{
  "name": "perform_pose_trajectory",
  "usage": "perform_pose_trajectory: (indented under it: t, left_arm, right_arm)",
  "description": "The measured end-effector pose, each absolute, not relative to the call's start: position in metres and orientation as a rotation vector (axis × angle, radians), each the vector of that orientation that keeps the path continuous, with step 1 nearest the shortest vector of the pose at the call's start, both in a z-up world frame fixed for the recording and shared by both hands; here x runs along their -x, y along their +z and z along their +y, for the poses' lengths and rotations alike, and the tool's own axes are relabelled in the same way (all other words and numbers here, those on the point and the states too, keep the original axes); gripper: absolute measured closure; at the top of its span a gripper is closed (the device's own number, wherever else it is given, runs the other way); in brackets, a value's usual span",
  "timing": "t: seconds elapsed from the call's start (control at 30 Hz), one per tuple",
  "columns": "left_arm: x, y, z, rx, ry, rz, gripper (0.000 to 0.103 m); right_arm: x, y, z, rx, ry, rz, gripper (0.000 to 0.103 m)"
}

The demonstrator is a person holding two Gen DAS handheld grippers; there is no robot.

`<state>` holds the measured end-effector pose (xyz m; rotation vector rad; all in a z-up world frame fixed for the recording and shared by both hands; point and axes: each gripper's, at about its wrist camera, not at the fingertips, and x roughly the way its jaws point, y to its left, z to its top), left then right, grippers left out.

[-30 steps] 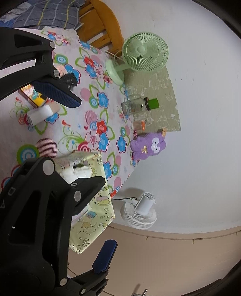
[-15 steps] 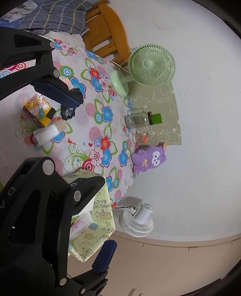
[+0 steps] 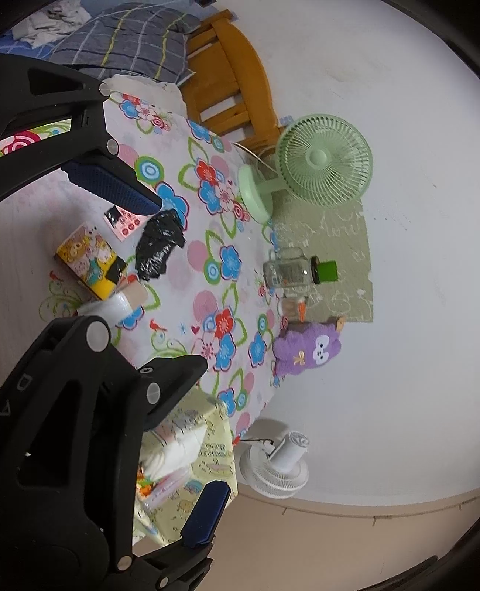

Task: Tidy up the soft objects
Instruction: 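Withdraw both tools from the box back over the bed items, then reach left tool to yellow cartoon pack while right tool reaches white rolled cloth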

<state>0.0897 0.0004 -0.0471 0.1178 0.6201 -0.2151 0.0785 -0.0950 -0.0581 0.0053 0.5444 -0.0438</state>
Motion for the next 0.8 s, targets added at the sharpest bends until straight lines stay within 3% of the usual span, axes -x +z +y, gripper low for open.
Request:
perform_pose_trajectory:
  t: [0.8]
  left_arm:
    - [-0.121, -0.104, 0.039, -0.096, -0.163, 0.763, 0.01]
  right_arm:
    - [-0.121, -0.118, -0.054, 0.037, 0.015, 0.665, 0.003]
